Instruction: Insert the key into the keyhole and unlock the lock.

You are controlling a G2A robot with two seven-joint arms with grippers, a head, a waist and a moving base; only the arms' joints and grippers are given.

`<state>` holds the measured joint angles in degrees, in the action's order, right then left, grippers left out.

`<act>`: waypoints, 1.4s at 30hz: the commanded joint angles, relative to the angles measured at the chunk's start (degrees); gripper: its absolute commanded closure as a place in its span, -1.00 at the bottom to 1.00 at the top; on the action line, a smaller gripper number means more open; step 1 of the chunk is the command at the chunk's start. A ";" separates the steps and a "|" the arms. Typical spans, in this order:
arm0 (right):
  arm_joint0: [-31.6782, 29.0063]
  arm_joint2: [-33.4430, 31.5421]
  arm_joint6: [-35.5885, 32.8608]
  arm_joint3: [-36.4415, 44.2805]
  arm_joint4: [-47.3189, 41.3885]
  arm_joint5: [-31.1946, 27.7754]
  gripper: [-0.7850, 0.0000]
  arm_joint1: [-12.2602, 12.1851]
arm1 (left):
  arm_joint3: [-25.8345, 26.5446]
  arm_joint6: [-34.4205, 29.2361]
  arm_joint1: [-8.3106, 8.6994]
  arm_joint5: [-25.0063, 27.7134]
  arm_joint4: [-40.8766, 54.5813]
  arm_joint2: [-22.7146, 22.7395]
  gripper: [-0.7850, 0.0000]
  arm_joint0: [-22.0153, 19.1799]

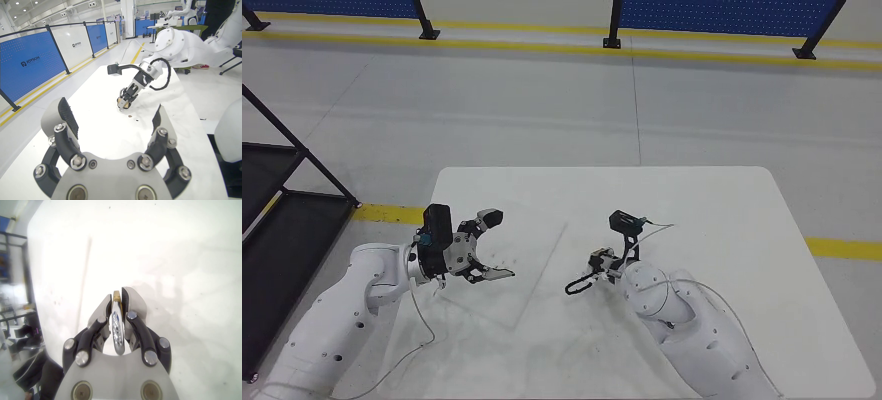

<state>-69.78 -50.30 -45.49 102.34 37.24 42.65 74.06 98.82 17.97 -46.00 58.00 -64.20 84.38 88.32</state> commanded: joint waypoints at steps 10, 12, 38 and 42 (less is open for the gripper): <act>1.22 1.63 -1.31 -0.87 3.13 2.20 -1.00 0.22 | 0.00 0.00 0.00 0.00 0.00 0.00 -1.00 0.00; 1.22 1.82 -0.94 -0.76 4.23 3.54 -1.00 0.27 | 0.00 0.00 0.00 0.00 0.00 0.00 -1.00 0.00; -10.60 1.76 20.97 17.32 18.85 -1.02 -1.00 -0.22 | 0.00 0.00 0.00 0.00 0.00 0.00 -1.00 0.00; -13.74 0.78 25.83 22.07 21.11 -3.44 -1.00 -0.49 | 0.00 0.00 0.00 0.00 0.00 0.00 -1.00 0.00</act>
<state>-83.03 -49.42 -20.39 123.61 58.19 39.60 73.60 98.82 17.97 -46.00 58.00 -64.20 84.38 88.32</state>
